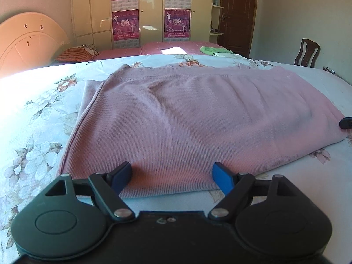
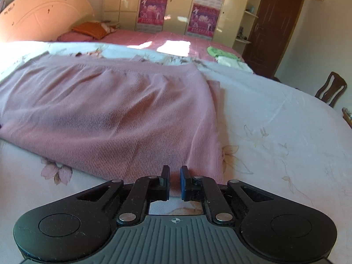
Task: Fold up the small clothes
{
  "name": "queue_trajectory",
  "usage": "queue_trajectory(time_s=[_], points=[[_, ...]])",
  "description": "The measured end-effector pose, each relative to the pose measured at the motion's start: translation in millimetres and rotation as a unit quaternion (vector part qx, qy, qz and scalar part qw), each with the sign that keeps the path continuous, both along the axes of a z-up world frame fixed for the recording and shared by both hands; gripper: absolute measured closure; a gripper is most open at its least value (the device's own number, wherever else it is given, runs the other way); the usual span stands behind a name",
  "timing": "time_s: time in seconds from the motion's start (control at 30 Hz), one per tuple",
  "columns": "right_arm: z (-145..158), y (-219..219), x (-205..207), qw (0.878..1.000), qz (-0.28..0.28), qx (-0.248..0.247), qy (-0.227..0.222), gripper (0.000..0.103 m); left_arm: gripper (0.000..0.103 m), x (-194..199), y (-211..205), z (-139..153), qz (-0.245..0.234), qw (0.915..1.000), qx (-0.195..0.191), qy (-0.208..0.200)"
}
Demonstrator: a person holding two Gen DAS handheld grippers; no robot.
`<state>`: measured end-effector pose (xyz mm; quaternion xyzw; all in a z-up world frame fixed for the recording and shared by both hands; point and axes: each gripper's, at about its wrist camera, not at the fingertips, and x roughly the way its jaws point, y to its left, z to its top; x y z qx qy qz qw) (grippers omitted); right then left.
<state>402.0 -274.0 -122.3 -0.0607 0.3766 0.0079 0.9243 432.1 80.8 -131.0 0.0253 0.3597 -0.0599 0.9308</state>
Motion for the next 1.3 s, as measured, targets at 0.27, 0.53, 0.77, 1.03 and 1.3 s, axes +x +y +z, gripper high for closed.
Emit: queue_trajectory(time_s=[0.27,0.53,0.77,1.03,1.3], points=[[-16.0,-3.3,2.2,0.999,0.001,-0.021,0.034,0.096,0.020,-1.7,2.6,-1.7,-0.003,1.0000,-0.007,-0.004],[7.1,-15.0,-27.5,0.999,-0.043,0.003,-0.025,0.039,0.022,-12.4,6.9,18.9,0.023,0.9996,-0.002,0.017],[51.5,-13.6,-83.7,0.995,0.014,0.076,-0.055,0.081,0.024,-60.3,38.6,20.0,0.088,0.9830,-0.158,0.030],[67.5,26.5,-102.1,0.992,0.054,0.107,-0.048,0.085,0.025,-69.6,92.6,-11.4,0.208,0.8975,-0.389,0.008],[51.4,54.3,-38.2,0.988,0.050,0.147,-0.021,0.093,0.031,-20.9,99.1,-19.0,0.245,0.8833,-0.398,-0.038]])
